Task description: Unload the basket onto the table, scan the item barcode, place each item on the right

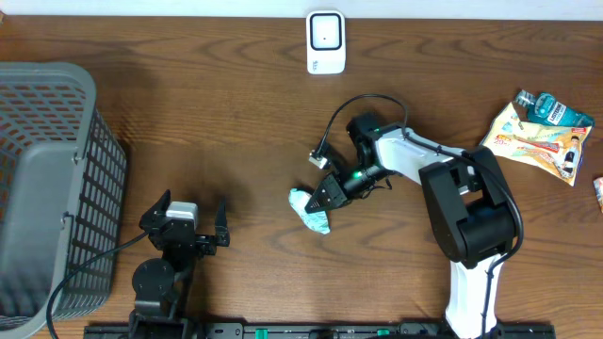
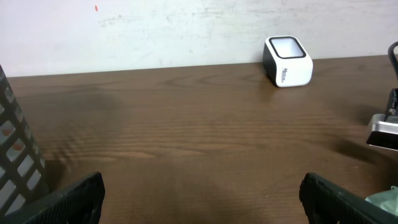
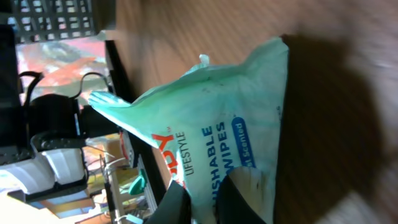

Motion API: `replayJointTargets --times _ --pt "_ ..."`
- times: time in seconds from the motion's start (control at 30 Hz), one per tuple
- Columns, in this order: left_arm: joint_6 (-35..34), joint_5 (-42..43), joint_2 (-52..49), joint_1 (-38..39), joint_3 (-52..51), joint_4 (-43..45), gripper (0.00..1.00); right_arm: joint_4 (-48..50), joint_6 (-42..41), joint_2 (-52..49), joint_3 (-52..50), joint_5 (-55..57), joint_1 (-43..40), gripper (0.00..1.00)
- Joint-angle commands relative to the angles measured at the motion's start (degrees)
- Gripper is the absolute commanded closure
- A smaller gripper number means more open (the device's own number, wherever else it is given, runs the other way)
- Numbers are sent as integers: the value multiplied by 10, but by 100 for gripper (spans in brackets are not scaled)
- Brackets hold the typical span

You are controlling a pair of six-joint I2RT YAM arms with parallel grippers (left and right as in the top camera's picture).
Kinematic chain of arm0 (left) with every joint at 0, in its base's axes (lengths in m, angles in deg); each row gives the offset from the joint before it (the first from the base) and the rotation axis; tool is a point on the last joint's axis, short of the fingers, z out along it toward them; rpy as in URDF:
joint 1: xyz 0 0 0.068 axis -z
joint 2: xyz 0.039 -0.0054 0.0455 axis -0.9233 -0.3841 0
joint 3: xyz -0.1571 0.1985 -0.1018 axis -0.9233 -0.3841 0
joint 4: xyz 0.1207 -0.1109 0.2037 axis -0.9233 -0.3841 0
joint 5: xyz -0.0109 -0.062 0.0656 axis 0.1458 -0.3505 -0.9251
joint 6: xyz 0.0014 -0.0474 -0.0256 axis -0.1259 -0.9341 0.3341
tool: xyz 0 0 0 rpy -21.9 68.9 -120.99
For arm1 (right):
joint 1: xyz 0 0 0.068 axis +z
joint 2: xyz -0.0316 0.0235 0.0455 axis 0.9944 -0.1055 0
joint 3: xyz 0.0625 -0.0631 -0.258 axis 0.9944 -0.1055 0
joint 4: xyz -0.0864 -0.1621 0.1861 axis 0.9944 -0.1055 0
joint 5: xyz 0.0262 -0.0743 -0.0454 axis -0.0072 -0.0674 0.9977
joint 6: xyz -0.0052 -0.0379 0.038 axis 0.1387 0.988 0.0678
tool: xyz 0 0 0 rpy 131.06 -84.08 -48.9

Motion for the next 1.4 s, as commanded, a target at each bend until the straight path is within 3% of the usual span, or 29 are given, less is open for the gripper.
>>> replayJointTargets --times 0.0,0.13,0.43,0.53,0.77,0.9,1.13,1.37 --pt "-1 8 3 -2 -9 -19 0 0 -9 -4 -1 38 -17 85" --pt "-1 8 3 -2 -9 -19 0 2 -17 -4 -1 45 -17 64" --pt "-1 8 3 -2 -9 -19 0 2 -80 -4 -1 145 -44 47" --pt "-1 8 3 -2 -9 -19 0 2 -79 -3 -1 155 -51 18" --pt "-1 8 3 -2 -9 -19 0 0 -75 -3 0 129 -54 5" --pt "-1 8 3 -2 -9 -19 0 0 -53 -3 0 119 -51 9" --pt "-1 8 3 -2 -9 -19 0 2 -53 -4 0 146 -44 50" --pt "-1 8 3 -2 -9 -19 0 3 -53 -4 0 146 -45 67"
